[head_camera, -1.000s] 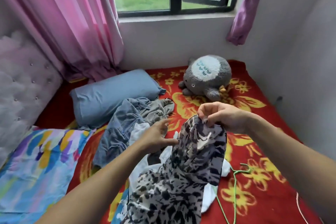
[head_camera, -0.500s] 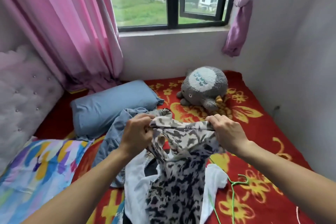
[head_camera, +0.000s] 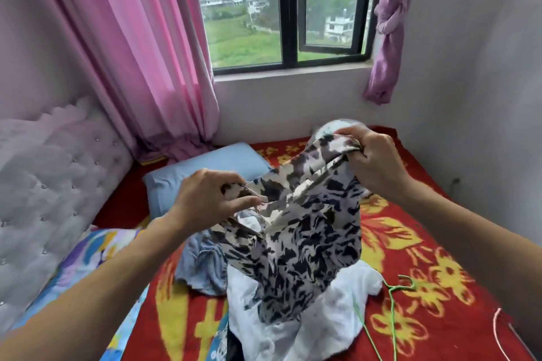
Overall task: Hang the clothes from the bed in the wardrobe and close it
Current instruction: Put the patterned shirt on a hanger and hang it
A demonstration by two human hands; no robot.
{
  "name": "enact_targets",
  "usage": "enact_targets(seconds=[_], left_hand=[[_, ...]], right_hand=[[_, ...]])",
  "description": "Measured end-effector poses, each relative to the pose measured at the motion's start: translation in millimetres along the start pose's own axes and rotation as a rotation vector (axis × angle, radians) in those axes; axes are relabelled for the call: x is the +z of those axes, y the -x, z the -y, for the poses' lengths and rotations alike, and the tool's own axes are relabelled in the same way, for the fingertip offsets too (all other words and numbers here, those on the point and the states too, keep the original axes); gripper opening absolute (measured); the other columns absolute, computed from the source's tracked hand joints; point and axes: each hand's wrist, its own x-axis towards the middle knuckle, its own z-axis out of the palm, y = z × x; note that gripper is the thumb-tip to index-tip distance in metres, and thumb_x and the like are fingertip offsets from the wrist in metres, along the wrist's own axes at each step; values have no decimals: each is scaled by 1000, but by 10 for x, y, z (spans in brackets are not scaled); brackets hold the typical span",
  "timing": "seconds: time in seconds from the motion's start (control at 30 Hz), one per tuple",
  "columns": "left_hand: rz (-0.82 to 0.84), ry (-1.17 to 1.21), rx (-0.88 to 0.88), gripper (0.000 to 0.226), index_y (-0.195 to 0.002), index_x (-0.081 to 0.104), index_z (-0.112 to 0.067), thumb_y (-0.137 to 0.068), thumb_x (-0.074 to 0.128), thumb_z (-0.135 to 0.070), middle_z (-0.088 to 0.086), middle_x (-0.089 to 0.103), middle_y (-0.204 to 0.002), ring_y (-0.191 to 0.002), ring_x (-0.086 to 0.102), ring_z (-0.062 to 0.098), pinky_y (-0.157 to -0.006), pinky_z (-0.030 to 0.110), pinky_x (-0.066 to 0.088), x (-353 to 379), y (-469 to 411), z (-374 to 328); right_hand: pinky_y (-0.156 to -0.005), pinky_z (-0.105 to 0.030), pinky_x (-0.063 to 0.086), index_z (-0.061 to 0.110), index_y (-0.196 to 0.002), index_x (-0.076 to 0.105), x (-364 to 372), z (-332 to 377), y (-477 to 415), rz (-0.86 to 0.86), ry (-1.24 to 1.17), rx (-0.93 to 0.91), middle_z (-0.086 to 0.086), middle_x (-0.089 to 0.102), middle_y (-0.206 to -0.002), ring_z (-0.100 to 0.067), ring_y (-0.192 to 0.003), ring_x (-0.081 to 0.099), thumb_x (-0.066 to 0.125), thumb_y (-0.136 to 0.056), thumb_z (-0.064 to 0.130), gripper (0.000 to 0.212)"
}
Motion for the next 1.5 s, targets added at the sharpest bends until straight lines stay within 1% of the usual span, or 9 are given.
enact_targets(seconds=[0.27, 0.4, 0.5, 0.63, 0.8, 1.0, 1.1, 1.27, 1.5], left_hand=[[-336, 290, 69, 28, -49, 52, -18, -71, 68, -15, -2, 67, -87, -73, 61, 13, -65, 21, 46, -1147, 640, -196], [-477, 394, -101, 30, -49, 43, -15, -69, 58, -1, -7, 39, -49, -45, 29, 5, -42, 20, 26, -1474, 839, -245], [-506, 392, -98, 21, -61, 38, -7, -69, 50, 8, 1, 31, -55, -47, 24, 7, -43, 23, 23, -1532, 910, -200], [-357, 472, -157, 19, -92, 48, -13, -78, 44, -1, 4, 55, -65, -49, 49, 14, -48, 29, 42, -1258, 928, -144], [-26, 249, -172, 35, -102, 56, -24, -68, 57, -31, 5, 68, -80, -74, 61, 25, -72, 35, 50, -430, 877, 115], [267, 48, -284, 21, -94, 65, -8, -75, 58, -2, 15, 66, -98, -94, 61, 35, -76, 38, 47, 1025, 820, 592], [355, -22, -325, 23, -92, 64, -8, -77, 53, 4, 11, 62, -95, -90, 59, 32, -75, 36, 45, 1656, 708, 713], [467, -151, -388, 15, -81, 64, -7, -76, 54, 4, 11, 58, -85, -84, 57, 35, -67, 40, 43, 2633, 517, 929], [477, -166, -674, 19, -92, 66, -5, -80, 52, 0, 15, 58, -95, -92, 54, 36, -70, 40, 43, 3821, 705, 1135]], right_hand=[[-80, -36, 55, 22, -108, 68, -407, 1028, 613, -122, 242, -175, 2, 71, -99, -19, -83, 66, 67, -81, 7, 31], [-82, -42, 55, 32, -98, 69, -537, 1167, 744, -32, 356, -132, 7, 73, -90, -18, -84, 70, 71, -79, 17, 24], [-79, -42, 56, 29, -86, 71, -675, 1245, 716, 11, 160, -70, 12, 70, -75, -15, -76, 68, 68, -76, 17, 17], [-60, -32, 58, 22, -78, 74, -646, 1194, 644, 105, -170, 30, 13, 69, -62, -7, -59, 63, 61, -77, -5, 30], [-51, -22, 46, 23, -67, 75, -81, 471, 680, 369, -98, 279, 9, 65, -59, -6, -52, 55, 50, -74, -9, 41], [-44, -25, 34, 19, -59, 71, 874, -825, 1072, 664, -70, 576, -3, 49, -55, -18, -50, 41, 40, -76, -8, 44], [-43, -27, 41, 3, -79, 72, 1292, -1466, 1162, 684, -76, 655, -5, 51, -58, -17, -49, 46, 44, -79, 0, 28], [-53, -33, 30, 17, -51, 46, 1784, -2469, 1382, 730, 26, 642, 7, 45, -46, -8, -49, 44, 62, -87, 35, 43], [-76, -33, 44, 28, -102, 67, 2416, -3542, 2027, 922, 64, 804, 12, 64, -99, -15, -96, 60, 55, -90, 49, 26]])
